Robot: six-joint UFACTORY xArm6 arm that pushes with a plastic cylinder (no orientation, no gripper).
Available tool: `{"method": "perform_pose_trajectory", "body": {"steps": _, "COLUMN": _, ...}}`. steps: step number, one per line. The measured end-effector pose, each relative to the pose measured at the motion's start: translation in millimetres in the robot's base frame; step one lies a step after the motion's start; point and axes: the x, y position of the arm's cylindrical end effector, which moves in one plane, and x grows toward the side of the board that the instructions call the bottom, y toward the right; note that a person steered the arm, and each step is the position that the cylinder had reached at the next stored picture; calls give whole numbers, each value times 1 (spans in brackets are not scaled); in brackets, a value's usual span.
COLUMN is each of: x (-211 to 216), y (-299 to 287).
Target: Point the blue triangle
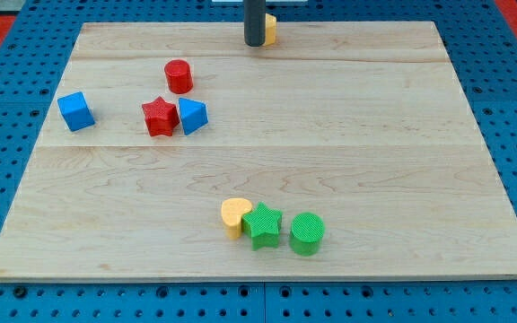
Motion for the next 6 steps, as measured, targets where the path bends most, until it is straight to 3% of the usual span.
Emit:
{"method": "perform_pose_trajectory", "body": {"steps": 1, "x": 4, "y": 8}}
{"method": "perform_pose_trajectory", "body": {"steps": 3, "x": 100, "y": 41}}
{"method": "perform_pose_trajectory", "body": {"steps": 6, "x": 190, "y": -25}}
